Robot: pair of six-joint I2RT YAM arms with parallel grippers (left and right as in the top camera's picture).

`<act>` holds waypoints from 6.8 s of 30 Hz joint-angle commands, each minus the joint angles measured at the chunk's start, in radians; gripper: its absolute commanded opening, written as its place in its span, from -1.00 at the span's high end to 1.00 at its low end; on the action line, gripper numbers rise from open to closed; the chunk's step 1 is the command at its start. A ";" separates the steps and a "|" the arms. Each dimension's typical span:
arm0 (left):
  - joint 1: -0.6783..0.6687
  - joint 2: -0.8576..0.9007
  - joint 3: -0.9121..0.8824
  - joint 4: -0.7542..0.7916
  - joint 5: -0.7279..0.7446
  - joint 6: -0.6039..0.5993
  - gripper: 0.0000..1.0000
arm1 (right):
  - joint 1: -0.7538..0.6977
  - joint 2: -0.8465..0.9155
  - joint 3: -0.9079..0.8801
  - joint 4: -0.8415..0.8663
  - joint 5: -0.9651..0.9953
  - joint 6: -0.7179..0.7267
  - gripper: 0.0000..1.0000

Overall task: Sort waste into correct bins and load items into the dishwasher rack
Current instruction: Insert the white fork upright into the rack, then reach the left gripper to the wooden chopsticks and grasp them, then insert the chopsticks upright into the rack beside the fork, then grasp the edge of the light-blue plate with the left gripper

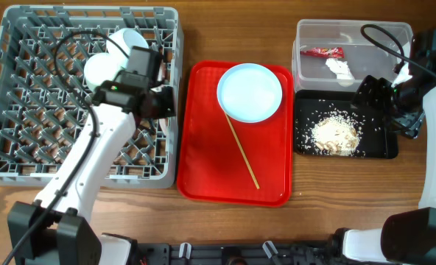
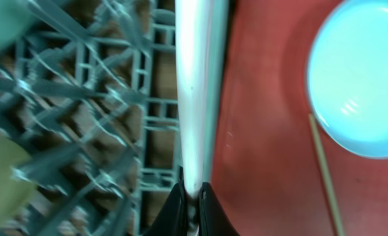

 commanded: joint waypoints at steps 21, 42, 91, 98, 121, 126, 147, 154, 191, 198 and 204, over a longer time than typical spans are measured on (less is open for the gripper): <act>0.030 0.107 0.022 0.117 -0.076 0.092 0.02 | -0.002 -0.019 0.016 -0.008 -0.016 -0.018 -1.00; -0.413 0.192 0.033 0.126 0.065 -0.575 -0.17 | -0.002 -0.019 0.016 -0.008 -0.016 -0.018 -0.99; -0.526 0.445 0.033 0.060 -0.018 -0.645 0.92 | -0.002 -0.019 0.016 -0.008 -0.016 -0.021 -0.99; -0.460 0.344 0.033 0.060 -0.026 -0.623 0.92 | -0.002 -0.019 0.016 -0.008 -0.016 -0.020 -0.99; 0.094 -0.049 0.033 0.061 0.105 0.187 0.92 | -0.002 -0.019 0.016 -0.009 -0.016 -0.019 -0.99; 0.098 0.002 0.033 0.061 0.119 0.224 0.92 | -0.002 -0.019 0.016 -0.010 -0.017 -0.018 -0.99; 0.095 0.092 0.047 0.127 0.119 0.220 0.14 | -0.002 -0.019 0.016 -0.008 -0.024 -0.019 -0.99; 0.000 -0.006 0.097 0.189 0.180 0.220 -0.13 | -0.002 -0.019 0.016 -0.007 -0.024 -0.018 -0.99; -0.482 0.517 0.097 0.401 0.057 0.433 0.92 | -0.002 -0.019 0.016 -0.003 -0.027 -0.020 -1.00; -0.490 0.509 0.100 0.404 0.057 0.430 0.92 | -0.002 -0.019 0.016 -0.003 -0.027 -0.020 -0.99; -0.492 0.428 0.121 0.404 0.058 0.398 0.92 | -0.002 -0.019 0.016 -0.003 -0.027 -0.020 -0.99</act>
